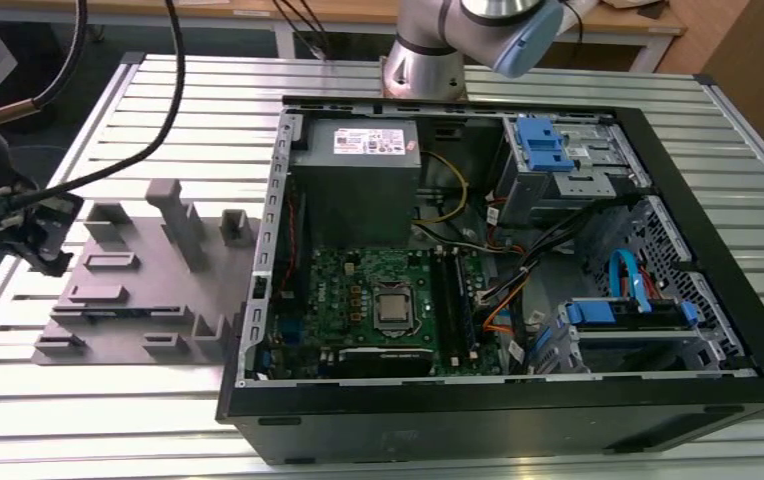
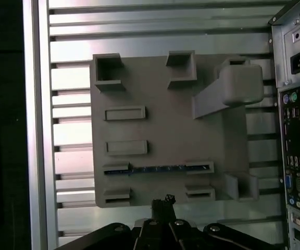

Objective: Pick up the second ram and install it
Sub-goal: 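Reach for the second ram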

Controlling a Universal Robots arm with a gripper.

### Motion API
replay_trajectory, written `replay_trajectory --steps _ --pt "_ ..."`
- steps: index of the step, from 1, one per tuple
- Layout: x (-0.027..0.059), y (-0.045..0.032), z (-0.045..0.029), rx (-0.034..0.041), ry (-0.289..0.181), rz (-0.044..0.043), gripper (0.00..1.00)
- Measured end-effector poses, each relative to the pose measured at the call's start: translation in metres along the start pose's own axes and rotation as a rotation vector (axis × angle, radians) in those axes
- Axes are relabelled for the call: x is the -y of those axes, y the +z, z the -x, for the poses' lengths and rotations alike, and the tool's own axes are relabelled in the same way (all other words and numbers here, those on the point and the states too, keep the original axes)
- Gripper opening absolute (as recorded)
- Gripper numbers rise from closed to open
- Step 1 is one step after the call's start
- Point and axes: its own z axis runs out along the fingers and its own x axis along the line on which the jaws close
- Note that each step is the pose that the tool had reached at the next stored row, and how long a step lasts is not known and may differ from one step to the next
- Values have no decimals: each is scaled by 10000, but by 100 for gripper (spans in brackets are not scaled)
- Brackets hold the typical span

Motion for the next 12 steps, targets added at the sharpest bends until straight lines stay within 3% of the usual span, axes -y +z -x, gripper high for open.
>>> replay_trajectory --steps 12 --pt "308 165 12 0 0 0 7"
